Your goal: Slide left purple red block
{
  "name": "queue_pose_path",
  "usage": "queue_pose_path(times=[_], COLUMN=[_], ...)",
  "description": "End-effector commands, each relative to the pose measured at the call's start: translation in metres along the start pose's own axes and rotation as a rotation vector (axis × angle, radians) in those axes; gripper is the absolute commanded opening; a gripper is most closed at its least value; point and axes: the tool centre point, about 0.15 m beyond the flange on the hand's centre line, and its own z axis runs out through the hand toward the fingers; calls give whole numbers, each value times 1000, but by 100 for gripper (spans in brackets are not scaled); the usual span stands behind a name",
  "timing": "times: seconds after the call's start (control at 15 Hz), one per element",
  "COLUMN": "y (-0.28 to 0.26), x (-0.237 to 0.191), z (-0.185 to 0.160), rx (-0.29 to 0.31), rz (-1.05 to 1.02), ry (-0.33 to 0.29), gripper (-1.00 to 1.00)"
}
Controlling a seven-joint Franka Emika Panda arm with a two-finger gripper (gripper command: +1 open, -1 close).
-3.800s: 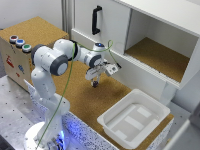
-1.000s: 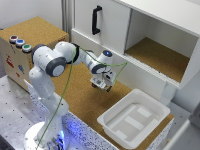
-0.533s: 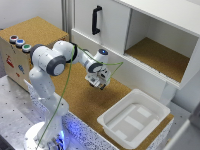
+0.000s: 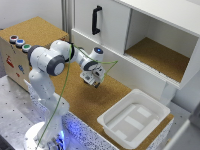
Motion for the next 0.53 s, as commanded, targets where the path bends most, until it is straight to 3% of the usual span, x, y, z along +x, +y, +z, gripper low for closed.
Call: queue_pose_path(times=[0.0, 0.2, 0.33, 0.47], y=[-41, -56, -51, -56], x=[-13, -18, -21, -27], z=[10, 14, -2, -40], rx=[81, 93, 86, 45], rz=[-67, -131, -125, -155], ry=[46, 33, 53, 92], gripper=[-100, -100, -100, -100])
